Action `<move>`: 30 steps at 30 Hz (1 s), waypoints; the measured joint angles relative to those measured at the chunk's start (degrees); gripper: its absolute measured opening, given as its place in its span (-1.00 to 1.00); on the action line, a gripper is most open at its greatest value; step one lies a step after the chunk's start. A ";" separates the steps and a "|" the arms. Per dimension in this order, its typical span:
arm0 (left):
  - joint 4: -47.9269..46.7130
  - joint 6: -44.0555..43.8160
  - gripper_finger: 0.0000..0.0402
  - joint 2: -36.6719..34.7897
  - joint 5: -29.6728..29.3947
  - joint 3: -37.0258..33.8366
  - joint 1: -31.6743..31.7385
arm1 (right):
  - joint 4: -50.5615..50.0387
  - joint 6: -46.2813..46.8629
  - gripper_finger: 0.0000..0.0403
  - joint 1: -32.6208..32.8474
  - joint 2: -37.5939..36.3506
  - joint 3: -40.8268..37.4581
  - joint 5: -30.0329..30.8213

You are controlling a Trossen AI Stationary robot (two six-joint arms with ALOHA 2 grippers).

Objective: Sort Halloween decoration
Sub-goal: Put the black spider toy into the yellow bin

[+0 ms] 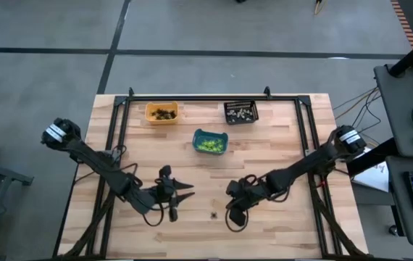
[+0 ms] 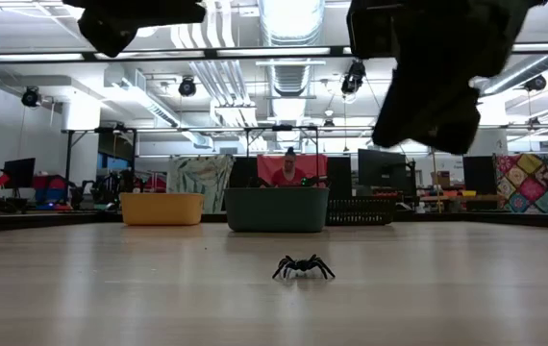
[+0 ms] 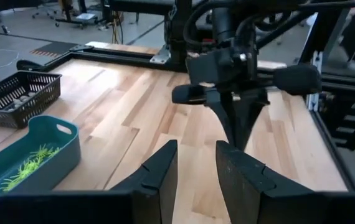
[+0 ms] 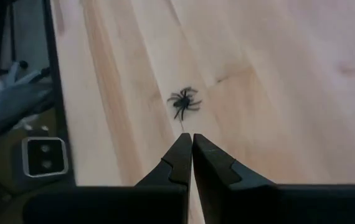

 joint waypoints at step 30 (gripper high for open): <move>-11.19 2.99 -0.54 5.57 -5.55 8.37 0.11 | 24.86 -34.13 -0.04 4.78 15.15 0.00 12.75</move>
